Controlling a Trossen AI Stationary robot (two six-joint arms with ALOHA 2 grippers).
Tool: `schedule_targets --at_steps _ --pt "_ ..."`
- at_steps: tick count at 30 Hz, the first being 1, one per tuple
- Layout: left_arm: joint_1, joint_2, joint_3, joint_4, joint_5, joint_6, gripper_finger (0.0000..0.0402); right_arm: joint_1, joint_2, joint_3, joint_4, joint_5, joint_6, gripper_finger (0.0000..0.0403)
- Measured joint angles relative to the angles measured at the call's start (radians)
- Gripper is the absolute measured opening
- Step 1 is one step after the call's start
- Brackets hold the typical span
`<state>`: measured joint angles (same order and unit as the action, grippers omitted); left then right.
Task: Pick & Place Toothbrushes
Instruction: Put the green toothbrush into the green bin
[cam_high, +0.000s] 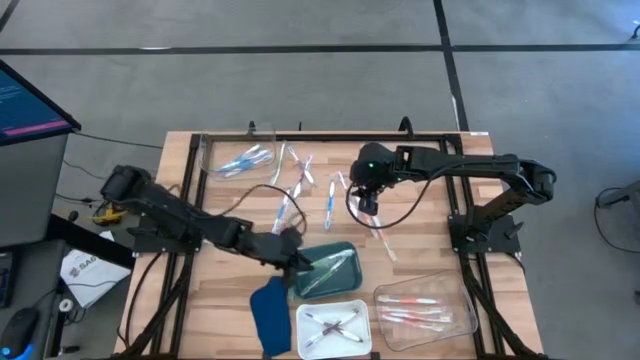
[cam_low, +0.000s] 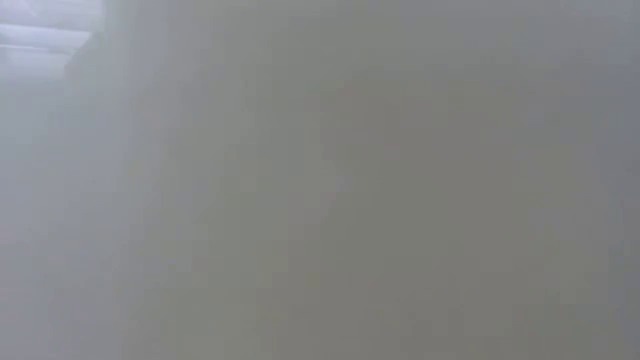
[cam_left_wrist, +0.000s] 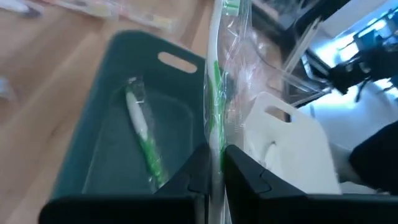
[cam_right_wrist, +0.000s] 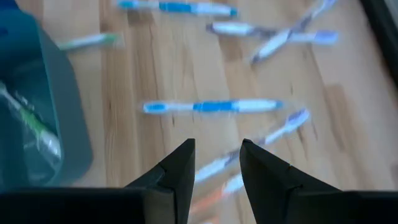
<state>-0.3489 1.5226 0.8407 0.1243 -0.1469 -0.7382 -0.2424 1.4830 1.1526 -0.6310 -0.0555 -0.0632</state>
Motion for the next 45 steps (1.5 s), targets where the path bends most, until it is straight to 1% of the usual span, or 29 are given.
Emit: schedule_targets --at_steps 2,5,8,10,13,15,22,28,33,39,42,45 --pt "0.0 0.057 0.053 -0.059 0.018 0.023 0.0017 0.0 0.0 0.0 -0.042 0.0 0.024 0.012" --pt "0.001 0.123 0.142 -0.2 0.033 0.149 0.0017 0.0 0.0 0.0 -0.097 0.0 0.038 0.012" --pt "0.02 0.145 0.199 -0.382 0.061 0.286 0.0019 0.0 0.0 0.0 -0.128 0.0 0.048 0.012" --pt "0.043 0.136 0.201 -0.465 0.09 0.369 0.0021 0.008 0.0 0.0 -0.126 0.0 0.069 0.012" --pt "0.065 0.121 0.201 -0.479 0.129 0.453 0.0021 0.027 0.0 0.0 -0.122 0.0 0.089 0.012" --pt "0.063 0.118 0.201 -0.446 0.145 0.484 0.0019 0.047 0.0 0.0 -0.12 0.0 0.091 0.012" --pt "0.047 0.135 0.199 -0.408 0.146 0.514 0.0018 0.112 0.0 0.0 -0.086 0.0 0.09 0.012" --pt "0.052 0.154 0.201 -0.328 0.143 0.548 0.0018 0.135 0.0 0.0 -0.087 0.0 0.088 0.012" --pt "0.069 0.204 0.2 -0.321 0.142 0.551 0.0018 0.137 0.0 0.0 -0.087 0.0 0.083 0.012" --pt "0.074 0.289 0.199 -0.257 0.152 0.549 0.002 0.137 0.0 0.0 -0.09 0.0 0.082 0.012" --pt "0.075 0.309 0.199 -0.252 0.132 0.523 0.002 0.137 0.0 0.0 -0.091 0.0 0.082 0.012" --pt "0.075 0.312 0.199 -0.248 0.088 0.518 0.0025 0.137 0.0 0.0 -0.09 0.0 0.082 0.012"
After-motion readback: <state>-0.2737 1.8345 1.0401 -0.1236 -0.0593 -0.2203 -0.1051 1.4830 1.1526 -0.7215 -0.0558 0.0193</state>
